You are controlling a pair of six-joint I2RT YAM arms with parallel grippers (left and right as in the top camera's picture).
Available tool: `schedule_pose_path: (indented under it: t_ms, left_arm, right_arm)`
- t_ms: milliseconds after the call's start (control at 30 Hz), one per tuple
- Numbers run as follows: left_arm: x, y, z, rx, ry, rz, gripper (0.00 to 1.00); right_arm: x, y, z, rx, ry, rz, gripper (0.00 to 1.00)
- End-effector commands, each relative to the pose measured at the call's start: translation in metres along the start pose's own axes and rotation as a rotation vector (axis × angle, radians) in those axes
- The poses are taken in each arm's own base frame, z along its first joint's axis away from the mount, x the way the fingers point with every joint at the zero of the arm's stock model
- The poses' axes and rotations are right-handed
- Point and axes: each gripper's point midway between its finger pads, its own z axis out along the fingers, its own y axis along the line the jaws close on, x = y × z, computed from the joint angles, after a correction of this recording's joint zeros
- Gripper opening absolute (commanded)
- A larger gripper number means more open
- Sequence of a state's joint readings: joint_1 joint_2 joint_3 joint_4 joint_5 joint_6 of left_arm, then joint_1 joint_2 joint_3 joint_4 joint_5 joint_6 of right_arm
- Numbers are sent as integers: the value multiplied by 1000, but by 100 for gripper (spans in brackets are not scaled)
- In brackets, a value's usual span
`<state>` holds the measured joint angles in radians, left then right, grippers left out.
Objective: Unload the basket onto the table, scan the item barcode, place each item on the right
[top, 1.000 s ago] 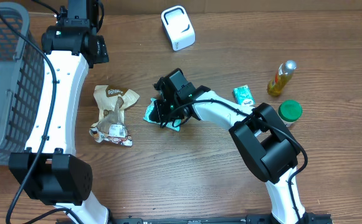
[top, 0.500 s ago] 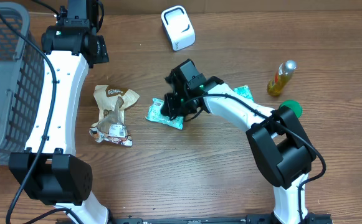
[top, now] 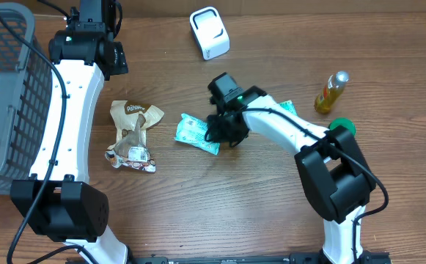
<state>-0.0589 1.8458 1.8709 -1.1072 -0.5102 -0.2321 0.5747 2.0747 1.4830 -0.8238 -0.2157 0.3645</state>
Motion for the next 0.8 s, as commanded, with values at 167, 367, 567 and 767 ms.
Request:
schedule_pose_path:
  t_ms: [167, 367, 567, 767]
  left_arm:
    - [-8, 4, -12, -2, -35, -4, 100]
    - [-8, 4, -12, -2, -35, -4, 99]
    - [-8, 4, -12, -2, -35, -4, 100]
    - [-8, 4, -12, -2, -35, -4, 99]
  right_arm:
    - [-54, 23, -83, -29, -239, -105, 31]
    - [-51, 64, -71, -78, -284, -195, 38]
    - [-52, 102, -34, -69, -342, -287, 54]
    - [-55, 105, 8, -40, -342, -305, 60]
